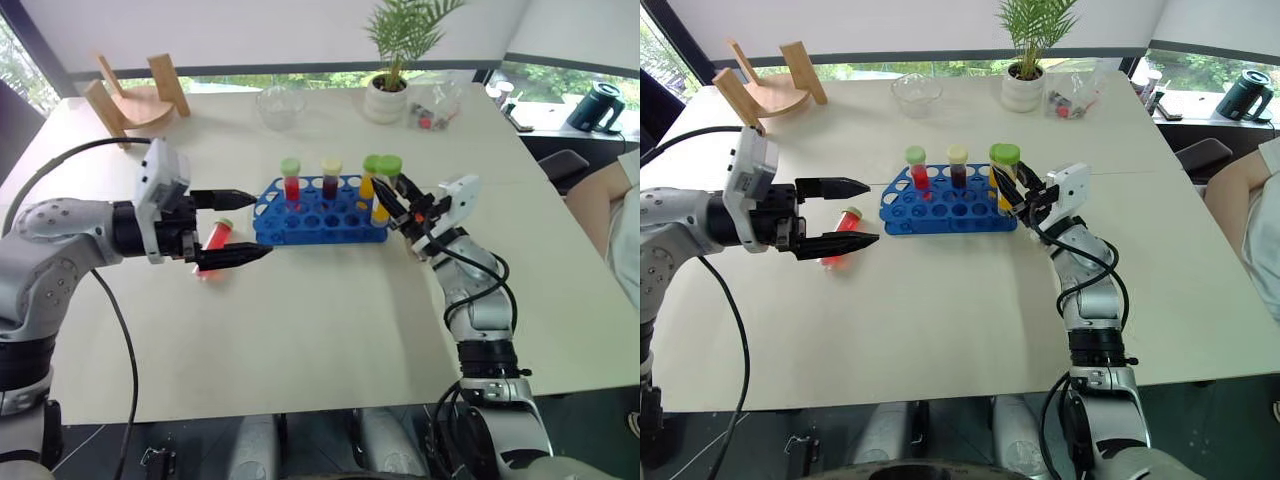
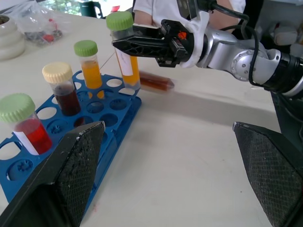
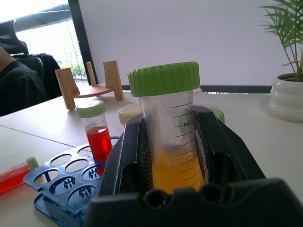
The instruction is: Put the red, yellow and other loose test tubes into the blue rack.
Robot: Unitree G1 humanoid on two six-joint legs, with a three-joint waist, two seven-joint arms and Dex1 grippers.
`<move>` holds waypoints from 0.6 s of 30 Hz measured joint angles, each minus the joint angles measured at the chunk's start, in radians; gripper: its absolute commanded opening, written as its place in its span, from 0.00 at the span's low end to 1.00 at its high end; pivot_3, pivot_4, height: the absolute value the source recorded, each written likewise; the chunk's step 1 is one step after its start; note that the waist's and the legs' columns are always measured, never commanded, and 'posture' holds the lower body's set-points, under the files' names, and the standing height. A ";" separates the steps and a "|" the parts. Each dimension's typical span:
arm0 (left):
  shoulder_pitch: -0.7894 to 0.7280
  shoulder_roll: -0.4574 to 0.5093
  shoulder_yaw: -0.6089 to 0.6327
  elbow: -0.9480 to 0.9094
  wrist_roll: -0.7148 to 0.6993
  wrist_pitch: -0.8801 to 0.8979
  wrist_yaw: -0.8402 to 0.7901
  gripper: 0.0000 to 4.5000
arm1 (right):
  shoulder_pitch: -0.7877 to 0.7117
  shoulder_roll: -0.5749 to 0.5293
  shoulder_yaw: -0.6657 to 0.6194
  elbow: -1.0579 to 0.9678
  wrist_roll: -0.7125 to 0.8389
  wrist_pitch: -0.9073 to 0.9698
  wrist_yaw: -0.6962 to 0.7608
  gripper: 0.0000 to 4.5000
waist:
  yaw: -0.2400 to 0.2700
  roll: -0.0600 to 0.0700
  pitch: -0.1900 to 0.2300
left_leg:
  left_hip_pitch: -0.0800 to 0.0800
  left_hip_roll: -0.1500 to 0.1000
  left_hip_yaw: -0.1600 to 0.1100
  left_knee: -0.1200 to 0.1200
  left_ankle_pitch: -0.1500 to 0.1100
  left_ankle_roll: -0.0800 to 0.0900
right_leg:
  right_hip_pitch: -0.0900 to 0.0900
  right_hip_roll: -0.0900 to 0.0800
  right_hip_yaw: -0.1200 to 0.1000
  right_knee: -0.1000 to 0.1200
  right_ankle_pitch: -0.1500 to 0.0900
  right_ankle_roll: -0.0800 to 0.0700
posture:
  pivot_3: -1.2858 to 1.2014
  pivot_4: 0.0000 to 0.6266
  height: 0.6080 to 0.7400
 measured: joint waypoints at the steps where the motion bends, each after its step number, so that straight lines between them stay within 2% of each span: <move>1: 0.000 0.000 0.000 -0.002 0.000 0.000 0.004 1.00 | -0.008 -0.001 0.002 0.020 0.000 -0.018 0.001 0.18 | 0.000 0.000 0.000 | 0.000 0.000 0.000 0.000 0.000 0.000 | 0.000 0.000 0.000 0.000 0.000 0.000 | 0.52 0.24 1.00; 6: 0.000 0.000 0.000 -0.006 0.000 0.001 0.012 1.00 | -0.017 -0.001 0.021 0.083 -0.002 -0.068 0.005 0.18 | 0.000 0.000 0.000 | 0.000 0.000 0.000 0.000 0.000 0.000 | 0.000 0.000 0.000 0.000 0.000 0.000 | 0.52 0.24 1.00; 18: 0.011 0.000 0.000 -0.035 -0.002 0.003 0.029 1.00 | -0.020 -0.002 0.058 0.092 -0.007 -0.091 0.008 0.18 | -0.001 0.000 0.000 | 0.001 0.000 0.000 0.000 0.000 -0.001 | 0.000 0.000 0.001 0.002 0.000 0.000 | 0.52 0.24 1.00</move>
